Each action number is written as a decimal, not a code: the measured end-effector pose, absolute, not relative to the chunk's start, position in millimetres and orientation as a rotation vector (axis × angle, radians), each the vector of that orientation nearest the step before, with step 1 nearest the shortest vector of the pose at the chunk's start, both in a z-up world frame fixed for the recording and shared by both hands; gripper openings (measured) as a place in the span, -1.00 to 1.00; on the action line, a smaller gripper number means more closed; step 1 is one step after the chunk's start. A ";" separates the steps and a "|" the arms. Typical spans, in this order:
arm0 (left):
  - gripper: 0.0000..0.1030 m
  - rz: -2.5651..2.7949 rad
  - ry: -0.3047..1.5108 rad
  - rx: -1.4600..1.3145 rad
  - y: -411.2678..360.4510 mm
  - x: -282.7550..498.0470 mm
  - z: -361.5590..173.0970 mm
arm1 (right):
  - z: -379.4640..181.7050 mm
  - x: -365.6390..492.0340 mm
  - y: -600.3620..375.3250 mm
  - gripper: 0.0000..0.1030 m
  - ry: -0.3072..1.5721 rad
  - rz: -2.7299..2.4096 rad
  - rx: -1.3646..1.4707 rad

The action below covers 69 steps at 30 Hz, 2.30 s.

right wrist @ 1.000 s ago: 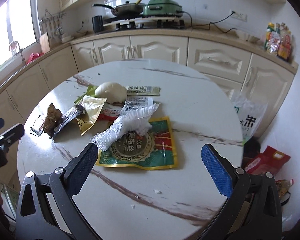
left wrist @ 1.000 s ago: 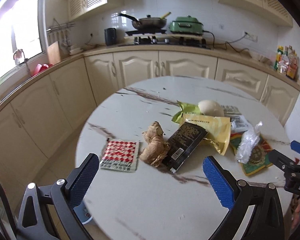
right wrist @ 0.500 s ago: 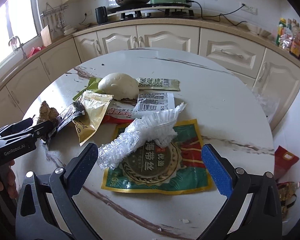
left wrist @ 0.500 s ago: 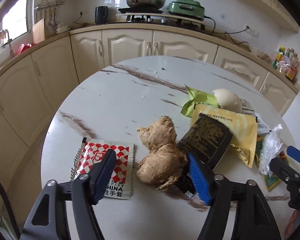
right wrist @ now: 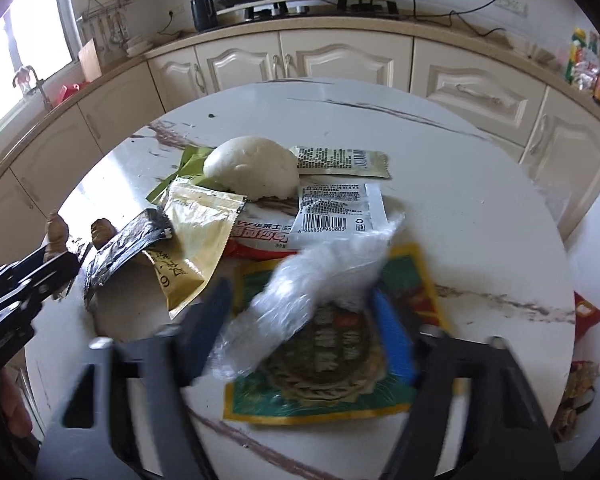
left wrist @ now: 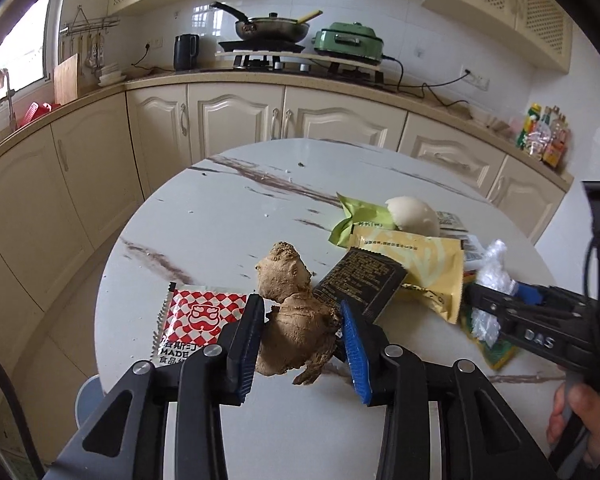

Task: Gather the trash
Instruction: 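Grasp the ginger root with the left tool while the right tool grasps the clear plastic wrap, then carry both items over the blue bucket and open both tools to drop them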

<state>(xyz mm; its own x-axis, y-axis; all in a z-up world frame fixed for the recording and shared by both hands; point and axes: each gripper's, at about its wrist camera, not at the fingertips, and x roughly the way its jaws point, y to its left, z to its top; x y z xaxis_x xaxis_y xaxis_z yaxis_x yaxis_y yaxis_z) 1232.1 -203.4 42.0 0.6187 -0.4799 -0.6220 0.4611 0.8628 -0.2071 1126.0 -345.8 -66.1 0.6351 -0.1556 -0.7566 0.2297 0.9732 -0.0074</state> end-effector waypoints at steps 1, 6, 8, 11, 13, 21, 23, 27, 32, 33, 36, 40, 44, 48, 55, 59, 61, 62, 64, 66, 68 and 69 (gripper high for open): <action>-0.32 -0.542 0.718 -0.028 -200.3 1224.8 47.8 | -66.1 1125.3 -345.9 -0.22 0.857 -0.225 0.081; -0.32 -0.577 0.691 -0.035 -188.3 1190.1 65.0 | -60.5 1112.2 -351.5 -0.63 0.824 -0.229 0.092; -0.32 -0.588 0.674 -0.035 -183.2 1172.0 73.2 | -54.0 1105.0 -353.7 -0.63 0.799 -0.237 0.103; -0.32 -0.600 0.641 -0.038 -168.3 1141.1 90.4 | -36.4 1090.9 -356.2 -0.63 0.740 -0.263 0.119; -0.32 -0.598 0.620 -0.052 -153.7 1120.7 100.3 | -20.9 1081.0 -350.8 -0.63 0.697 -0.268 0.116; -0.32 -0.482 0.544 -0.107 -60.1 1030.9 125.4 | 32.5 1060.4 -269.0 -0.63 0.569 -0.116 0.018; -0.32 -0.438 0.535 -0.121 -31.3 1007.2 126.1 | 38.6 1060.6 -234.2 -0.63 0.549 -0.043 -0.008; -0.32 -0.325 0.540 -0.155 27.1 966.3 115.1 | 35.8 1070.8 -144.0 -0.62 0.534 0.154 -0.088; -0.32 -0.180 0.608 -0.184 105.5 936.3 75.6 | -15.5 1101.1 -21.3 -0.62 0.598 0.353 -0.226; -0.31 -0.151 0.629 -0.196 120.6 933.7 63.8 | -31.4 1108.6 0.3 -0.62 0.624 0.390 -0.247; -0.32 -0.083 0.705 -0.224 164.0 932.8 18.8 | -85.3 1134.0 55.9 -0.62 0.702 0.464 -0.309; -0.32 -0.052 0.833 -0.309 214.0 945.0 -60.7 | -169.1 1181.2 106.6 -0.62 0.830 0.498 -0.356; -0.32 -0.019 0.976 -0.391 245.1 961.1 -148.6 | -259.7 1227.0 129.9 -0.61 0.981 0.524 -0.341; -0.32 -0.001 1.066 -0.405 262.5 976.0 -211.1 | -341.2 1274.3 137.0 -0.60 1.125 0.527 -0.287; -0.30 0.028 1.121 -0.381 278.1 1003.6 -254.4 | -414.1 1317.2 129.1 -0.34 1.181 0.508 -0.277; 0.02 0.056 1.119 -0.417 282.9 1019.9 -250.0 | -411.4 1332.9 115.8 0.06 1.161 0.457 -0.279; 0.14 0.086 1.107 -0.397 282.7 1026.3 -236.2 | -400.5 1334.6 107.0 0.35 1.146 0.456 -0.250; 0.14 0.107 1.087 -0.378 272.8 1027.5 -228.0 | -392.7 1333.0 105.5 0.44 1.129 0.453 -0.248; 0.17 0.166 1.040 -0.340 260.9 1024.8 -201.9 | -370.0 1325.1 103.1 0.61 1.078 0.460 -0.255; 0.31 0.221 0.977 -0.309 261.9 1015.1 -167.8 | -341.4 1311.3 107.7 0.63 1.016 0.464 -0.282; 0.44 0.285 0.897 -0.260 261.7 1004.9 -128.7 | -307.6 1297.2 110.5 0.74 0.946 0.482 -0.289; 0.54 0.302 0.856 -0.236 260.9 1000.3 -107.7 | -285.5 1285.1 109.1 0.81 0.897 0.481 -0.298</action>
